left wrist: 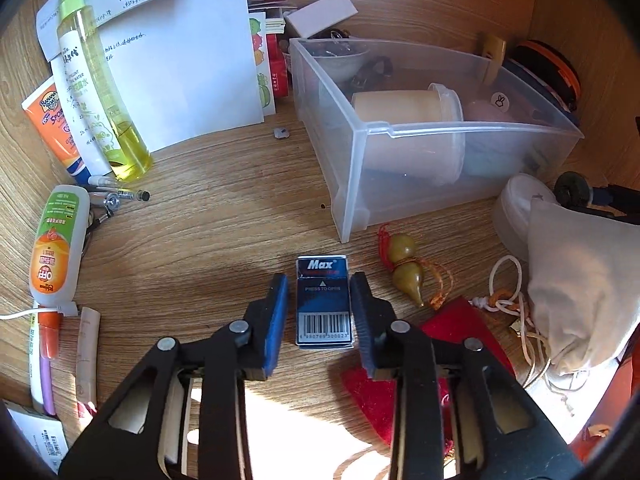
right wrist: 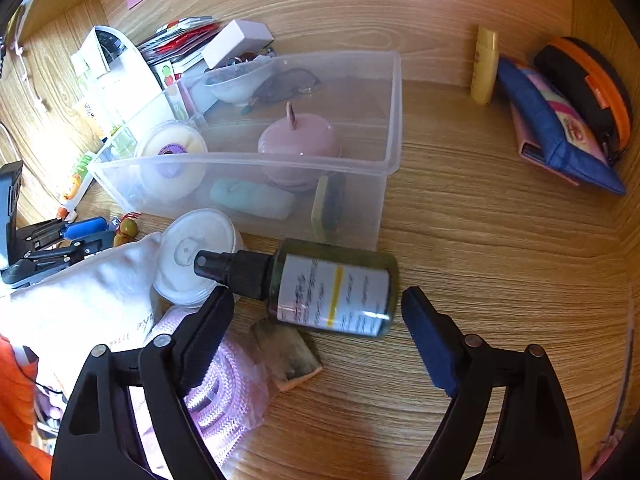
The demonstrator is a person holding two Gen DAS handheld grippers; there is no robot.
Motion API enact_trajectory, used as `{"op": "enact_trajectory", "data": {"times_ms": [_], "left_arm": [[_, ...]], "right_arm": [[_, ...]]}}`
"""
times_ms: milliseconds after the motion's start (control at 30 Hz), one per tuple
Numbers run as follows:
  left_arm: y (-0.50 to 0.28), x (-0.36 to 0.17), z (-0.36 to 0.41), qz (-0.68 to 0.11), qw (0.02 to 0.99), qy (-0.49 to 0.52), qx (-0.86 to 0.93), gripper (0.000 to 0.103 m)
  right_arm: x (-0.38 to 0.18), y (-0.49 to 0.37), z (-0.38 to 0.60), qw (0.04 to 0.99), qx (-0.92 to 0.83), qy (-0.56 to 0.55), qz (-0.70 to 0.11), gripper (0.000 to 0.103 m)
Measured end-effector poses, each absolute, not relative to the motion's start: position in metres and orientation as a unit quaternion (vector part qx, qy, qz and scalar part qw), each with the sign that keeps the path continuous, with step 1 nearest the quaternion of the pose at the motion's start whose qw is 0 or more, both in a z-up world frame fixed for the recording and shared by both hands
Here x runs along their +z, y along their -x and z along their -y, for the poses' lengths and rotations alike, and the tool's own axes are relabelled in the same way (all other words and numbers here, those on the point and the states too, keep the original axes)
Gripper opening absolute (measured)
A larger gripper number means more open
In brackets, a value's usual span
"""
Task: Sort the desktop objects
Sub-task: 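Grasp the blue Max staple box with the left gripper while the right grasps the green spray bottle, then carry the staple box and green spray bottle over the clear box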
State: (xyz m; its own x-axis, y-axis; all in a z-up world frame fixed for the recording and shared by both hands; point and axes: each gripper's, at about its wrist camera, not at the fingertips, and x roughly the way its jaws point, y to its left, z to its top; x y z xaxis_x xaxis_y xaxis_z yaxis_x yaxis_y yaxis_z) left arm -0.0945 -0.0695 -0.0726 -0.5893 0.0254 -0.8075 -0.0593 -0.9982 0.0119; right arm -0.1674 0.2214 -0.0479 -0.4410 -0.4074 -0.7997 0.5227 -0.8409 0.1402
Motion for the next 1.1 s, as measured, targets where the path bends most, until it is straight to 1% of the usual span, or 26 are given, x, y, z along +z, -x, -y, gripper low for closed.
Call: {"op": "enact_trajectory", "data": {"times_ms": [33,400,833,1100], "left_arm": [[0.095,-0.073,0.069,-0.020,0.024,0.451,0.892,0.027],[0.089,-0.064,0.076,-0.007,0.009,0.432,0.902,0.027],[0.069,-0.011,0.060,-0.012,0.019,0.353,0.935,0.027],[0.079,0.021,0.038,-0.027,0.037,0.308,0.950,0.027]], "right_arm": [[-0.048,0.167,-0.221,0.273,-0.848,-0.449,-0.065,0.072],[-0.028,0.155,-0.233,0.265,-0.870,-0.411,-0.059,0.072],[0.015,0.135,-0.231,0.281,-0.890,-0.358,-0.041,0.072],[0.026,0.138,-0.221,0.288,-0.895,-0.340,-0.033,0.072]]}}
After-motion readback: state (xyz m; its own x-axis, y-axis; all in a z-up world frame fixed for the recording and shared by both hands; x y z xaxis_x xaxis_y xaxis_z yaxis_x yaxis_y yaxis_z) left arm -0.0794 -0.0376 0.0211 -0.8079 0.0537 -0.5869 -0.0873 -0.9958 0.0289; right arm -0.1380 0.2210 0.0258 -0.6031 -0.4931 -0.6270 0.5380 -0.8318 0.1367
